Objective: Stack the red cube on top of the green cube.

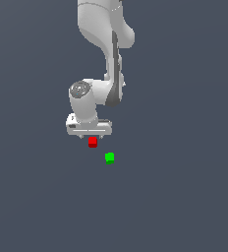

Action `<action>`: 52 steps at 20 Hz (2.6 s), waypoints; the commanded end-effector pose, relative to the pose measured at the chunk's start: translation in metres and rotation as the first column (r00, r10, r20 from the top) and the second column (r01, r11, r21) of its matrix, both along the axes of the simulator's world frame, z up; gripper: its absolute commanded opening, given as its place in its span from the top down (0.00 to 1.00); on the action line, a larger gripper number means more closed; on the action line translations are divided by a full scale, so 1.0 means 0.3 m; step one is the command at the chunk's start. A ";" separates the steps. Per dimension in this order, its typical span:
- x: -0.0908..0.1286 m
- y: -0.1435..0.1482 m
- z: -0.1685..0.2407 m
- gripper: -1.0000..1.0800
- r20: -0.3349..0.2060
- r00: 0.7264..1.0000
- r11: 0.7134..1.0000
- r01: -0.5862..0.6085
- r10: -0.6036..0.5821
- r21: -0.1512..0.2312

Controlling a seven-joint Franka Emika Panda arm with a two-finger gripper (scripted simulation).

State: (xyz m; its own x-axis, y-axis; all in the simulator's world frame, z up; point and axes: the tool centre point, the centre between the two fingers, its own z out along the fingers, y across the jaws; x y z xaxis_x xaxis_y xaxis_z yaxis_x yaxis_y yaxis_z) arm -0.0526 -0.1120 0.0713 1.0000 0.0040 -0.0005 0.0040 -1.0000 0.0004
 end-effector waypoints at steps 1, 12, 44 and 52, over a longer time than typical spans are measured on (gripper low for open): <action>0.000 0.000 -0.001 0.04 0.000 1.000 1.000 0.000 0.000 0.000; -0.003 -0.001 -0.124 0.04 0.000 1.000 1.000 -0.002 0.002 0.000; -0.005 -0.002 0.012 1.00 0.000 1.000 1.000 -0.002 0.002 0.000; -0.003 -0.002 0.145 1.00 0.000 1.000 1.000 -0.002 0.002 0.000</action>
State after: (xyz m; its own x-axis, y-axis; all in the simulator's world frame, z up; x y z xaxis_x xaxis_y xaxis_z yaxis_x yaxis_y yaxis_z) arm -0.0534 -0.1128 0.1090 1.0000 0.0060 0.0004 0.0060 -1.0000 0.0002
